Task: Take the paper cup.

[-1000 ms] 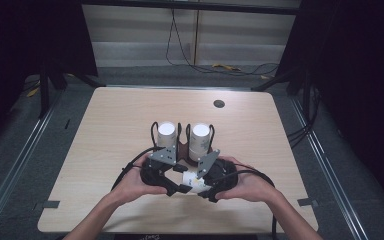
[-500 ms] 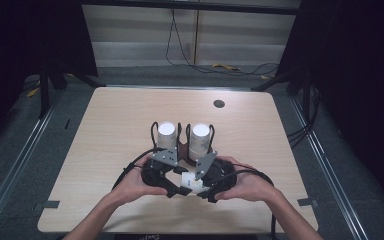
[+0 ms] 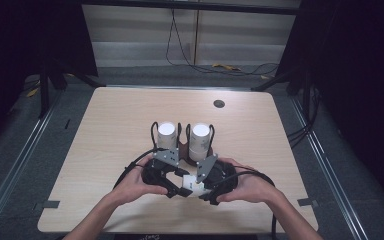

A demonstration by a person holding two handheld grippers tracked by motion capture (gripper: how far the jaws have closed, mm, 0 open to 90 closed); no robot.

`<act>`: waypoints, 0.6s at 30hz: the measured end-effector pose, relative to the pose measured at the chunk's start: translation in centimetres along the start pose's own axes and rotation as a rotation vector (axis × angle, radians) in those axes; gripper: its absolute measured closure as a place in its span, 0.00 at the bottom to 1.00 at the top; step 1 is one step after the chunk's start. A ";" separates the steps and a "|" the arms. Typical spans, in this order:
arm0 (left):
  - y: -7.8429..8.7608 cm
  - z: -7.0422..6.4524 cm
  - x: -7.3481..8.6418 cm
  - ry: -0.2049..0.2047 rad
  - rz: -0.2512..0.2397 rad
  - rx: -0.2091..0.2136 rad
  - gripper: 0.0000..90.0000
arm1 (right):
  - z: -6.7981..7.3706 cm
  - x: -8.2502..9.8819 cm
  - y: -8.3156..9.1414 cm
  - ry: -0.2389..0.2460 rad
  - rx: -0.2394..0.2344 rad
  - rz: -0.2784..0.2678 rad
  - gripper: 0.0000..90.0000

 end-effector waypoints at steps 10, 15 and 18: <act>0.0 -0.1 0.1 0.002 0.005 0.015 0.38 | 0.3 -0.1 -0.1 0.056 0.007 0.007 0.36; -0.2 -0.2 0.1 -0.003 0.007 0.009 0.38 | 0.2 -0.4 0.0 0.054 0.012 -0.009 0.35; -0.2 -0.2 0.1 -0.007 0.010 0.010 0.38 | 0.3 -0.4 -0.1 0.048 0.010 -0.006 0.35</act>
Point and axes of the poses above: each handheld gripper's, and its own axes: y roughly backward along the jaws, x roughly out of its underside, z roughly to its left, the point moved 8 cm from there along -y, roughly forward along the jaws, and after that the axes turned 1 degree about -z, right-handed, at the moved point
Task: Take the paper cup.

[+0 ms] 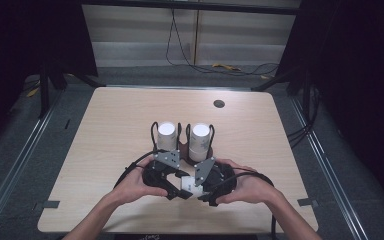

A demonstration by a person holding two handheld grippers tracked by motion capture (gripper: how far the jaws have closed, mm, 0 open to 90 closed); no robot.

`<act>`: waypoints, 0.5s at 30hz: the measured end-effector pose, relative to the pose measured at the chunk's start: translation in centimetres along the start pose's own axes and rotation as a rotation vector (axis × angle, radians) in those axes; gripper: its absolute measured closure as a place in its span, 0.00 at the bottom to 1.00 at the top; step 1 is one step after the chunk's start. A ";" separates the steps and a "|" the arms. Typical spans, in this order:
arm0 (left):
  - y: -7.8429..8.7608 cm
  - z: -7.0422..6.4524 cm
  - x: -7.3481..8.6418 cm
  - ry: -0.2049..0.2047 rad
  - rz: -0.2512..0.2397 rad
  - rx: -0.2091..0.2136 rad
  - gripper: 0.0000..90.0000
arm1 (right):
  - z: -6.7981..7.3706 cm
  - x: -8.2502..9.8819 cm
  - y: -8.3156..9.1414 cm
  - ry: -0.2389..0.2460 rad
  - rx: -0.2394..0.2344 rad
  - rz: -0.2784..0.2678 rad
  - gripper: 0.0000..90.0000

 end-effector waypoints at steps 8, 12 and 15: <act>0.4 0.0 -0.2 -0.013 -0.031 0.021 0.40 | -0.2 0.2 0.1 -0.049 0.005 -0.041 0.23; 0.5 0.0 -0.4 -0.017 -0.046 0.019 0.40 | -0.4 0.5 0.3 -0.093 0.007 -0.090 0.18; 0.5 -0.1 -0.5 -0.014 -0.062 0.021 0.40 | -0.5 1.0 0.3 -0.119 0.015 -0.114 0.18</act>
Point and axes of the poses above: each handheld gripper's, and its own axes: y roughly backward along the jaws, x roughly out of its underside, z roughly to its left, the point moved 8 cm from there along -y, roughly forward along the jaws, and after that the axes turned 1 degree about -z, right-handed, at the moved point
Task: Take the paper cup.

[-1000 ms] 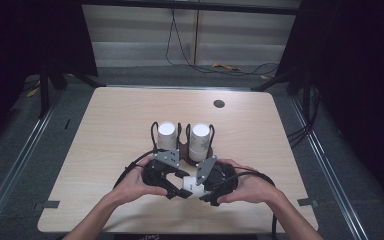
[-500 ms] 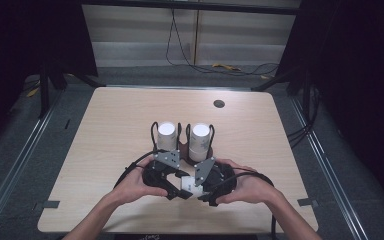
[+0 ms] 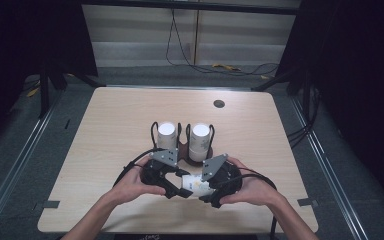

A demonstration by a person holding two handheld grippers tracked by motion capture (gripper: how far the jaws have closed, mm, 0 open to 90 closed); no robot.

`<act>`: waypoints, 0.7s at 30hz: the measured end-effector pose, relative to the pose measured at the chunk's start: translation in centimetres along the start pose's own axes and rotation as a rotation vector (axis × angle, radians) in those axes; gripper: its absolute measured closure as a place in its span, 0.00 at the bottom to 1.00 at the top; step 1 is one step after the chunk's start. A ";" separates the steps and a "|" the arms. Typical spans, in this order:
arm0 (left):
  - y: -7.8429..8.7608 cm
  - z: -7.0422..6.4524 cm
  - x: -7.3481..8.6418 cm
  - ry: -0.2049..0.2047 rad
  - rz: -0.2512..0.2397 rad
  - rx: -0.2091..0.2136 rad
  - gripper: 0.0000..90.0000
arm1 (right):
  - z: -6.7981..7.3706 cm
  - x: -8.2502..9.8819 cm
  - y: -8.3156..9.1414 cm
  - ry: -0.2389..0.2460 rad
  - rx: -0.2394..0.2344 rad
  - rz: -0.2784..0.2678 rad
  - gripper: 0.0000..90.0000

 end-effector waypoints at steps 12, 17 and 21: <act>0.7 0.0 -0.6 0.011 -0.055 -0.030 0.40 | -0.7 0.7 1.7 -0.152 0.019 -0.195 0.15; 0.9 -0.3 -0.9 0.014 -0.085 -0.022 0.40 | -0.7 1.0 2.1 -0.181 0.009 -0.254 0.15; 1.0 -0.5 -1.2 0.027 -0.112 -0.018 0.40 | -0.6 1.2 2.3 -0.206 -0.003 -0.297 0.15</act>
Point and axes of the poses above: each handheld gripper's, and its own axes: y roughly backward along the jaws, x roughly out of its underside, z roughly to its left, the point moved 8 cm from there along -y, roughly forward along the jaws, and after that the axes turned 1 degree about -z, right-handed, at the moved point
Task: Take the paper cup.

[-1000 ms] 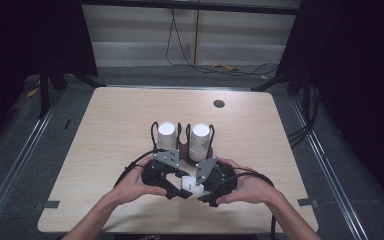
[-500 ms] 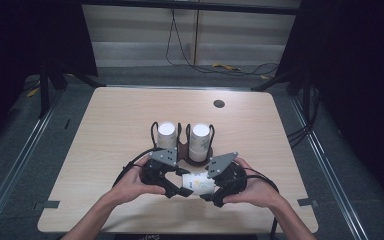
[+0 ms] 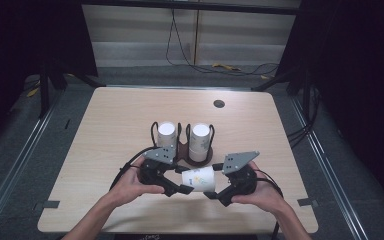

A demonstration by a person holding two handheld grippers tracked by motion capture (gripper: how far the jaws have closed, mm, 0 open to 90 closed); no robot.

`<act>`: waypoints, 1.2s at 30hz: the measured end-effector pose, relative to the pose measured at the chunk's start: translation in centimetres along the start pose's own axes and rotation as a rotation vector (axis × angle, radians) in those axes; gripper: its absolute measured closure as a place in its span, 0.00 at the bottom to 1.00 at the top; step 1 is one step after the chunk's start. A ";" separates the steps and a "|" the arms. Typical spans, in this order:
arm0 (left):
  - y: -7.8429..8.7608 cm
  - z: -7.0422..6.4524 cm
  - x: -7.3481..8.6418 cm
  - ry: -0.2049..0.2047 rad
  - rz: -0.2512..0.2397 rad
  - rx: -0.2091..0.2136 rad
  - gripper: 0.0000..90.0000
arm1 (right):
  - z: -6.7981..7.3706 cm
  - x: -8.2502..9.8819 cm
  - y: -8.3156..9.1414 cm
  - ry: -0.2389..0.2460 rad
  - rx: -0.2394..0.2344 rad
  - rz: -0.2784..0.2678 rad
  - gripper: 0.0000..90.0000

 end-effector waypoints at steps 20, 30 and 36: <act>0.6 -0.3 -0.9 0.027 -0.100 0.026 0.40 | -0.3 -0.9 1.5 -0.146 -0.070 -0.227 0.15; 0.8 -0.4 -1.4 0.008 -0.132 0.018 0.40 | -0.5 -2.0 2.4 -0.184 -0.063 -0.353 0.15; 1.0 -0.4 -1.7 0.003 -0.161 0.007 0.40 | -0.5 -2.7 2.8 -0.199 -0.071 -0.428 0.15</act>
Point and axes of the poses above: each handheld gripper's, and its own axes: y roughly backward along the jaws, x roughly out of its underside, z roughly to its left, the point moved 8 cm from there along -y, roughly forward along the jaws, and after that the axes turned 1 degree about -z, right-handed, at the moved point
